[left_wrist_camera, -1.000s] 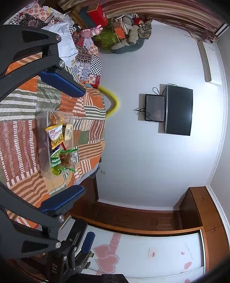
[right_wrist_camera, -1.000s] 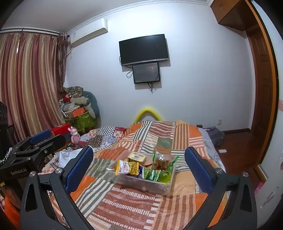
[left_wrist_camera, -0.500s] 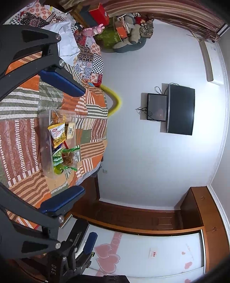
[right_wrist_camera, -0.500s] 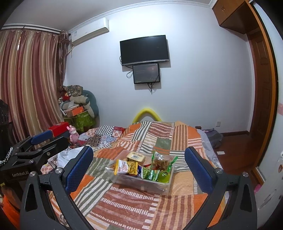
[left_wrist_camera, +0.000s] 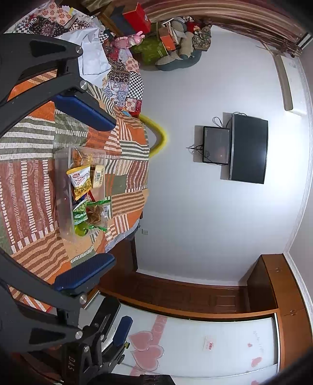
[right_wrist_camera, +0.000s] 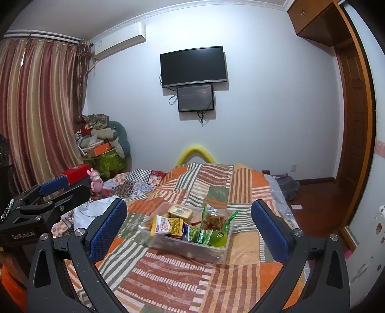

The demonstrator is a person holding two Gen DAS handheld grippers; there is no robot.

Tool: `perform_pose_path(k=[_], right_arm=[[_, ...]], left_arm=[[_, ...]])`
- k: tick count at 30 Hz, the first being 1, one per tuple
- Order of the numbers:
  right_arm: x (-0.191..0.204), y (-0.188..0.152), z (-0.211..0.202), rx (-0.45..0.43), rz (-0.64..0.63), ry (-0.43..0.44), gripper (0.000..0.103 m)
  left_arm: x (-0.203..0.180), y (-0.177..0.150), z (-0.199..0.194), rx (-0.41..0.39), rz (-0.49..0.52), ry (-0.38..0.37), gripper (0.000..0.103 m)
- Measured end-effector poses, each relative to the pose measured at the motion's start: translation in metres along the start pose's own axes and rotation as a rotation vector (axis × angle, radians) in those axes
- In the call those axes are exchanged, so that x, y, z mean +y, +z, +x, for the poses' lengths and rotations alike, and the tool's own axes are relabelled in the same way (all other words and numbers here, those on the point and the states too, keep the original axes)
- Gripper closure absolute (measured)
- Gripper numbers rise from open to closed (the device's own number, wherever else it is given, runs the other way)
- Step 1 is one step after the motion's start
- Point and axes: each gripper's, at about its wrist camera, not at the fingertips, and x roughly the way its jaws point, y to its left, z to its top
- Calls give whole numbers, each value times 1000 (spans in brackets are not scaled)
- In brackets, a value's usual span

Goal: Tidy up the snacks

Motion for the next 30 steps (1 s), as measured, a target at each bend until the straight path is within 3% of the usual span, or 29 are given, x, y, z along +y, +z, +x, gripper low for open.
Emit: perform_pose_path(k=[17,30], right_arm=[[-3,0,0,1,7,-14,0],[-3,-2,0,5,4,-19,0]], left_arm=[[0,-2,4,20,9,-45,0],[-2,-2,4,18,14,-36,0]])
